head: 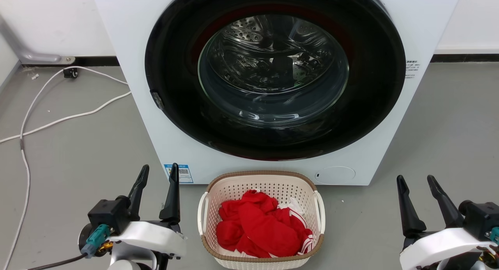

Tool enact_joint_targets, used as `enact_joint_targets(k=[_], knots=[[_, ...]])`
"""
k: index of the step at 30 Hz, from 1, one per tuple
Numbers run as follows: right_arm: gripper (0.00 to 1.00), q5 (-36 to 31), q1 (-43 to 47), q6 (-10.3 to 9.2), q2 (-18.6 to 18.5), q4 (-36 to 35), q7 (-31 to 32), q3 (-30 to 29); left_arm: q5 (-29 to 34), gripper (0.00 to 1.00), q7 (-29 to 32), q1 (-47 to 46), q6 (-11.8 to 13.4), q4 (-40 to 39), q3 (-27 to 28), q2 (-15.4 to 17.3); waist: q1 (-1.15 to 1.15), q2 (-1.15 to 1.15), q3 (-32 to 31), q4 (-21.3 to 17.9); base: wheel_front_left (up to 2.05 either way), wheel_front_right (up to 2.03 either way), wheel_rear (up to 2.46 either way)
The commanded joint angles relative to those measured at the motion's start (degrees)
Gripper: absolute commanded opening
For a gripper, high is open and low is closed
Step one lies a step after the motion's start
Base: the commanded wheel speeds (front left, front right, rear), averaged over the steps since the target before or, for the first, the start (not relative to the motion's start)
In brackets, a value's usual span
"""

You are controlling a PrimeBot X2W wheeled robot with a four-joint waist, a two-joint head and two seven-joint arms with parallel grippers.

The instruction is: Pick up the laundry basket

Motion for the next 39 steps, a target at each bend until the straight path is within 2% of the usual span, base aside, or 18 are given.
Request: enact_joint_targets(k=[1, 33, 39], knots=[[1.00, -1.28, 0.51, -0.02, 0.21, -0.86, 0.08, -0.08, 1.34, 1.00, -0.53, -0.17, 0.08, -0.49, -0.27, 0.12, 0.00, 0.00, 0.02, -0.01, 0.00, 0.00, 0.00], [1.00, -14.23, 2.60, -0.02, 0.37, -3.24, -0.21, 0.18, 13.77, 1.00, -4.04, -0.08, 1.94, 1.66, -0.23, 0.16, 0.00, 0.00, 0.24, -0.04, 0.00, 0.00, 0.00], [1.00, -12.37, 2.54, -0.02, 0.37, -2.68, -0.47, 0.22, 11.87, 1.00, -3.92, -0.01, 1.67, 2.11, 0.18, -0.16, 0.00, 0.00, 0.28, -0.01, 0.00, 0.00, 0.00]])
